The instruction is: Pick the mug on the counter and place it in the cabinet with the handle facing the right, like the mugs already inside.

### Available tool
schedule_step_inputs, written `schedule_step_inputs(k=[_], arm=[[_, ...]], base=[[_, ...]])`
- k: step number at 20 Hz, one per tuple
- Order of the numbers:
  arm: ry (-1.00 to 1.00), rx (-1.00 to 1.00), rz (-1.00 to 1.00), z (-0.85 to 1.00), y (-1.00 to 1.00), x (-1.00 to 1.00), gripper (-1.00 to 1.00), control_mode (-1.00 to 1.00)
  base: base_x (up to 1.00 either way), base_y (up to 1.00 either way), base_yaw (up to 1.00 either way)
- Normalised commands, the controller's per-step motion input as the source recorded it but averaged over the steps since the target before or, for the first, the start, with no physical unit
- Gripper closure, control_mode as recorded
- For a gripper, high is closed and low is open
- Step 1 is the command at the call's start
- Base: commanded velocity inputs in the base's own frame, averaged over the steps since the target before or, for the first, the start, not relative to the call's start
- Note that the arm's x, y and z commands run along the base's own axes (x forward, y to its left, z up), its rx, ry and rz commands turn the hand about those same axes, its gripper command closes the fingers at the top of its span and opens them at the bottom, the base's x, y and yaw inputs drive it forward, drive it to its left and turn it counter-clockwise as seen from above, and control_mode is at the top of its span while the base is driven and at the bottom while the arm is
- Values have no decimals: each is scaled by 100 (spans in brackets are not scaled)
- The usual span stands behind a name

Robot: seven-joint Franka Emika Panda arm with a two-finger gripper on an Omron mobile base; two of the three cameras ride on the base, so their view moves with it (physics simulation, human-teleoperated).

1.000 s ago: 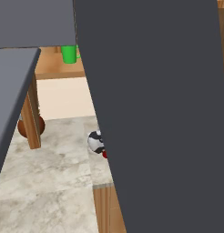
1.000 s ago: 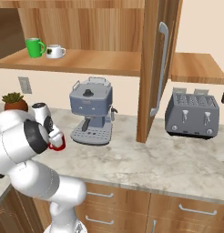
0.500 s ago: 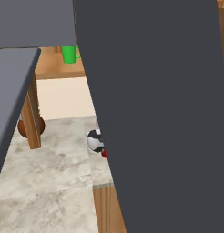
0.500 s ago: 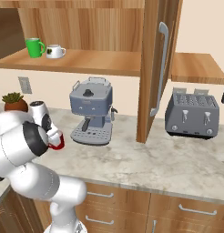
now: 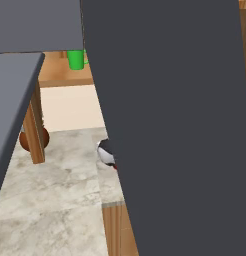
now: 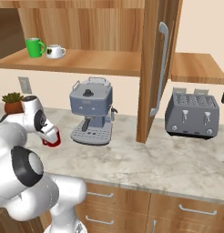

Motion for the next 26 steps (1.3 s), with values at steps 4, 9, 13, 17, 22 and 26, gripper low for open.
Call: schedule_step_inputs(k=[4, 9, 13, 17, 22, 26], arm=[[0, 0, 17, 70, -15, -25, 100, -100], [0, 0, 24, 70, -8, -29, 100, -100], [0, 0, 24, 60, -7, -34, 100, -100], [-2, 0, 24, 56, -14, -47, 100, -100], [-10, -3, 21, 44, -5, -42, 100, -100], [-4, -6, 16, 54, -10, -48, 100, -100]], base=[[0, 0, 0], [0, 0, 0], [0, 0, 0], [0, 0, 0], [0, 0, 0], [0, 0, 0]])
